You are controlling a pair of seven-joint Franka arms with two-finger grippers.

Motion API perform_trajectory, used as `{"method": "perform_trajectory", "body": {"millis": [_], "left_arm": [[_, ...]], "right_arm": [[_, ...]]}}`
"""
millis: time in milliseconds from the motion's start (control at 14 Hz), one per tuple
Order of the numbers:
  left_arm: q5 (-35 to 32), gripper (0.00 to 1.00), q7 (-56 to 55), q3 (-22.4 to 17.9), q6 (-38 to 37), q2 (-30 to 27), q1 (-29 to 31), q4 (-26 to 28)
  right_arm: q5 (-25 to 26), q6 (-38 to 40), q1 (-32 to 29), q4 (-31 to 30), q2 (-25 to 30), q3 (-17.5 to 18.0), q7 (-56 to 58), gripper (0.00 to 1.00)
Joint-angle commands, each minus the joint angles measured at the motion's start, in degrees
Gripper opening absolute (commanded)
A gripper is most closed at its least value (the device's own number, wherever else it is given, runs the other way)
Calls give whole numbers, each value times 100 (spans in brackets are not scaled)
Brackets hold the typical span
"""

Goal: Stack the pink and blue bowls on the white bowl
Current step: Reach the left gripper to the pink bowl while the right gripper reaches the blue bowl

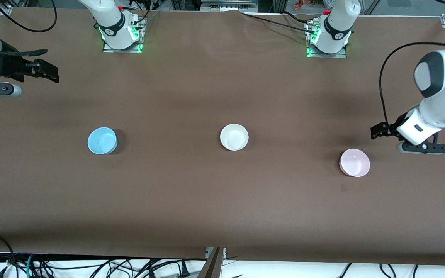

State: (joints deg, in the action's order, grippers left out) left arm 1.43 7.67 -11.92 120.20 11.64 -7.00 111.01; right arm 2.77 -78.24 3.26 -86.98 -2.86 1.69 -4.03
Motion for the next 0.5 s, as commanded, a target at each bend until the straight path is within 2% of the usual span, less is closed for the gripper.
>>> {"method": "perform_trajectory", "body": {"millis": [0,214,429], "left_arm": [[331,100,427,-117,485,162,6,289],[463,100,875,-301,733,207,6,675],[859,100,973,-416,1030,382,6,720]], "right_arm": [[57,28,-176,40,-283,69,-10,100],[-40,46,-431,32,-469,-45,270,100],[-31,-24,-589,32,-671,-98,745,100]]}}
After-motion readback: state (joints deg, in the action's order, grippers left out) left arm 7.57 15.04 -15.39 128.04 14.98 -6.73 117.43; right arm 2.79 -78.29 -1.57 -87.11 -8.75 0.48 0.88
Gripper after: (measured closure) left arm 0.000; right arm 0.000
